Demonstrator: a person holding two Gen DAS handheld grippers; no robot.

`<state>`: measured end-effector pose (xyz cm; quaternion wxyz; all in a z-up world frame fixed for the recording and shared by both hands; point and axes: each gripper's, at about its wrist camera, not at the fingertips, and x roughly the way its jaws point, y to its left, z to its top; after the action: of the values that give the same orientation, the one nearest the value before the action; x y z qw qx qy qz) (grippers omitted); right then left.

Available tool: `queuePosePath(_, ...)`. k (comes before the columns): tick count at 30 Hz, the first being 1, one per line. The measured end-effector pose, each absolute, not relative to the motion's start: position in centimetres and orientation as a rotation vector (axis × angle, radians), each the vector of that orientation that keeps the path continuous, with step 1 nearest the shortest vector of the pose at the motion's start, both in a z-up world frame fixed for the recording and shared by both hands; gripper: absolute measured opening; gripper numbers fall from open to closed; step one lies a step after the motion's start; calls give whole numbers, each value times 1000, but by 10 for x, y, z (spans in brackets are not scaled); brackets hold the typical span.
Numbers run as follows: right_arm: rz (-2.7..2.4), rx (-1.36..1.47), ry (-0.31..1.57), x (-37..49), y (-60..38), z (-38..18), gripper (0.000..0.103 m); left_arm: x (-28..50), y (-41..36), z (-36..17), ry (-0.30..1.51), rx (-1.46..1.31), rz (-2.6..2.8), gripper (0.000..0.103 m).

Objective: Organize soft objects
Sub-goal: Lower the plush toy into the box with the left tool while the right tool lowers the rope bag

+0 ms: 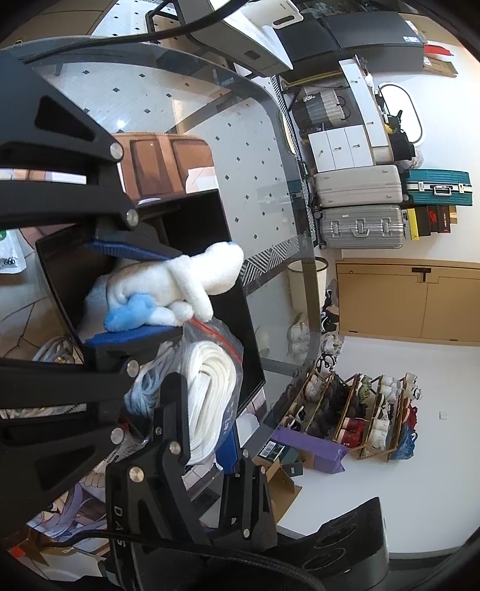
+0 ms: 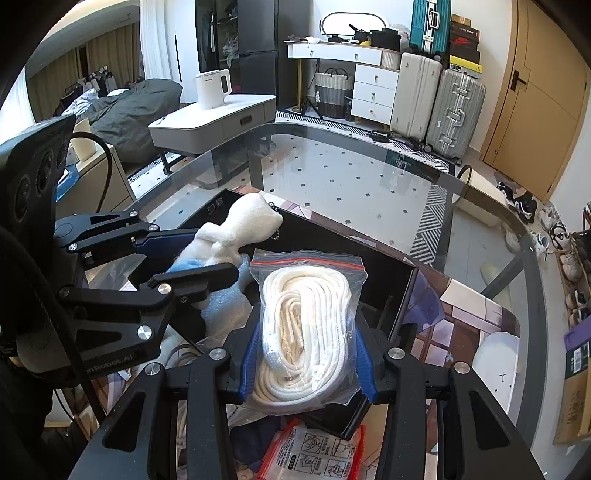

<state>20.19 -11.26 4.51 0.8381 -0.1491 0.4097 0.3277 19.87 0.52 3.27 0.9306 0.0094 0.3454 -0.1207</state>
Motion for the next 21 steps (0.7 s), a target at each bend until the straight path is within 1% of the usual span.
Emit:
queuePosePath(10,692,-331,901,211,-108,31,44,201,4,31,714,34,-256,31)
queuePosePath(21,676,-330,933,213,-101,28,44,201,0,33,738,53,-301,32)
